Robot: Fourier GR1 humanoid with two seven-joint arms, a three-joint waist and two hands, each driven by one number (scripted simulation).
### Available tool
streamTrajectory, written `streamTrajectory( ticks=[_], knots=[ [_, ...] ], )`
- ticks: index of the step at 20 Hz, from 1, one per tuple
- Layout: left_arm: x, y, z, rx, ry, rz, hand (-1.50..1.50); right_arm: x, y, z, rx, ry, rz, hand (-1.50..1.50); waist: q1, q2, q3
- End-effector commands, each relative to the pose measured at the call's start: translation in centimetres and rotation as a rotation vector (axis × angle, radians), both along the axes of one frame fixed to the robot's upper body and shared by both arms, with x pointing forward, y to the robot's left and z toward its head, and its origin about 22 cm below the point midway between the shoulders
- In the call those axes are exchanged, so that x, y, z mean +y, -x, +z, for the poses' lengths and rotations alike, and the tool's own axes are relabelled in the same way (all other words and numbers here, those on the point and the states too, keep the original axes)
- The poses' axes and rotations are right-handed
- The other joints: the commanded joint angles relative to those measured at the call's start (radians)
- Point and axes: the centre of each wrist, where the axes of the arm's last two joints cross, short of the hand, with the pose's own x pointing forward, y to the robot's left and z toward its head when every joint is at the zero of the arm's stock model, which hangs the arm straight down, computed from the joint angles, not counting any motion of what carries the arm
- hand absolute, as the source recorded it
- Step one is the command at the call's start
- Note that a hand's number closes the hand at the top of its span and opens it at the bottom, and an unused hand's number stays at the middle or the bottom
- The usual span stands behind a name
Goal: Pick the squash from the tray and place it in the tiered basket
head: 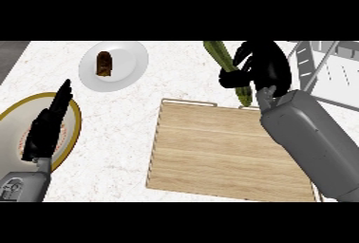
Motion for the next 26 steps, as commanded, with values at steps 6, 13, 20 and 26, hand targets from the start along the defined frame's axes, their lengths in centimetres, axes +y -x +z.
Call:
streamTrajectory(
  ticks=[6,13,20,26],
  knots=[
    [0.2,-0.1,-0.7,-0.005,0.011,0.018,0.0,-3.1,-0.5,10.0,-0.264,0.095,-0.155,1.5,-0.018,-0.004,0.0],
    [-1.9,0.5,0.0,-0.022,0.009,0.016,0.0,-8.2,-2.5,14.3,-0.168,0.221,-0.181,1.5,-0.007,-0.002,0.001],
    [-0.4,-0.1,0.3,-0.002,0.014,-0.004,0.0,-13.5,-5.4,12.4,-0.175,0.223,-0.159,1.5,0.002,0.005,0.001],
    [0.5,0.8,-0.1,-0.018,0.001,-0.008,0.0,-17.5,-6.5,11.7,-0.153,0.427,-0.22,1.5,0.013,0.008,0.001]
  ],
)
